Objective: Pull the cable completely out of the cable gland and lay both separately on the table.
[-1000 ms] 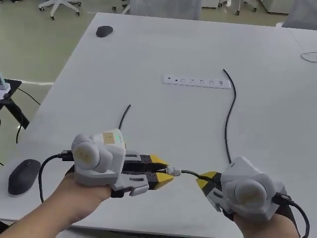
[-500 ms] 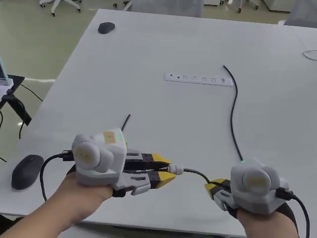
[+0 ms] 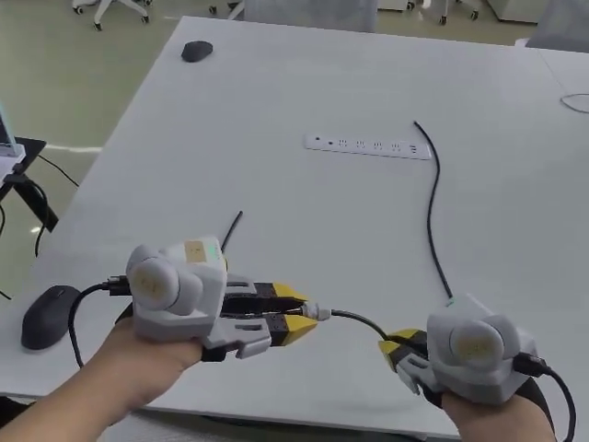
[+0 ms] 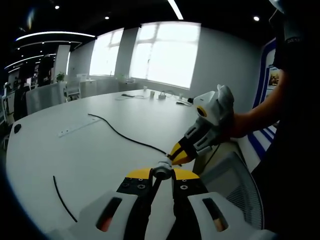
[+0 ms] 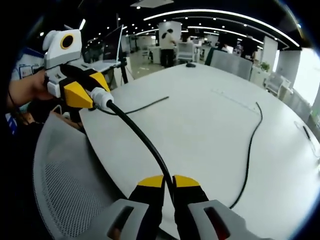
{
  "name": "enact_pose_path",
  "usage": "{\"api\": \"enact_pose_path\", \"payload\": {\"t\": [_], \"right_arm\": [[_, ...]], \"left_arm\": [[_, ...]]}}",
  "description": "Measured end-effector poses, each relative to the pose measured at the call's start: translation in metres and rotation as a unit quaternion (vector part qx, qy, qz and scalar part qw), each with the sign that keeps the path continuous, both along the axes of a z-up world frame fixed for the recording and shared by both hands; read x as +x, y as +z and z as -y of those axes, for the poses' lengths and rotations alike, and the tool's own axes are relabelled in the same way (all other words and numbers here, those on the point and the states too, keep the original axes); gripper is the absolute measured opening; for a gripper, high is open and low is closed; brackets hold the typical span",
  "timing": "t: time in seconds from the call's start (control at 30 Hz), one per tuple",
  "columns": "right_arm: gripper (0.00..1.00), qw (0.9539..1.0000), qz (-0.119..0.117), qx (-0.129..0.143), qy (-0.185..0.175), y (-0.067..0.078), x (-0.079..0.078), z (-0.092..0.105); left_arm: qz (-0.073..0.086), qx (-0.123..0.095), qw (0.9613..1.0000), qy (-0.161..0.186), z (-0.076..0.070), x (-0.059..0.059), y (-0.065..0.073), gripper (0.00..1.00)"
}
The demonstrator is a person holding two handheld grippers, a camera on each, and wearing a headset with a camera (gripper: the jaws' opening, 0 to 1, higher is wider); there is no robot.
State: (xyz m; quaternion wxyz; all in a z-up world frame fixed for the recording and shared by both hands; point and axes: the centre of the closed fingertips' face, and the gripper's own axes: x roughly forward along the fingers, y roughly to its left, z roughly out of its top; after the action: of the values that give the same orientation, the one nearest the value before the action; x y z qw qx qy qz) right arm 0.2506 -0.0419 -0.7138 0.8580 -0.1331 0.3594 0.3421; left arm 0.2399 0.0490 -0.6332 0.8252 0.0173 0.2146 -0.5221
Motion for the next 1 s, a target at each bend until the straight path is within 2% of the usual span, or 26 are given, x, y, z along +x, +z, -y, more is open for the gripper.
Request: {"api": "enact_pose_path", "payload": {"t": [0.27, 0.4, 0.53, 0.63, 0.77, 0.87, 1.0], "right_arm": [[0.07, 0.9999, 0.012, -0.001, 0.012, 0.011, -0.003, -0.001], [0.17, 0.9985, 0.020, 0.017, 0.048, 0.026, -0.007, -0.016], [0.19, 0.9936, 0.064, -0.004, 0.093, 0.041, -0.005, -0.030], [0.18, 0.9921, 0.071, -0.004, 0.104, 0.049, -0.005, -0.040], [0.16, 0.9827, 0.108, -0.021, 0.149, 0.062, -0.002, -0.058], [0.14, 0.9777, 0.120, -0.031, 0.170, 0.062, -0.002, -0.067], [0.11, 0.9733, 0.128, -0.042, 0.186, 0.064, -0.004, -0.072]], "left_arm": [[-0.004, -0.001, 1.0000, 0.002, -0.002, 0.002, 0.000, 0.15], [-0.005, -0.003, 1.0000, 0.001, -0.001, 0.003, 0.001, 0.15], [-0.005, 0.001, 1.0000, -0.001, -0.001, 0.002, 0.000, 0.15], [-0.005, 0.001, 1.0000, -0.001, -0.002, 0.002, 0.000, 0.15], [-0.006, 0.003, 1.0000, -0.003, -0.001, 0.001, 0.000, 0.15], [-0.007, 0.005, 1.0000, -0.003, -0.001, 0.001, -0.001, 0.15], [-0.007, 0.004, 1.0000, -0.003, 0.001, 0.001, -0.001, 0.15]]}}
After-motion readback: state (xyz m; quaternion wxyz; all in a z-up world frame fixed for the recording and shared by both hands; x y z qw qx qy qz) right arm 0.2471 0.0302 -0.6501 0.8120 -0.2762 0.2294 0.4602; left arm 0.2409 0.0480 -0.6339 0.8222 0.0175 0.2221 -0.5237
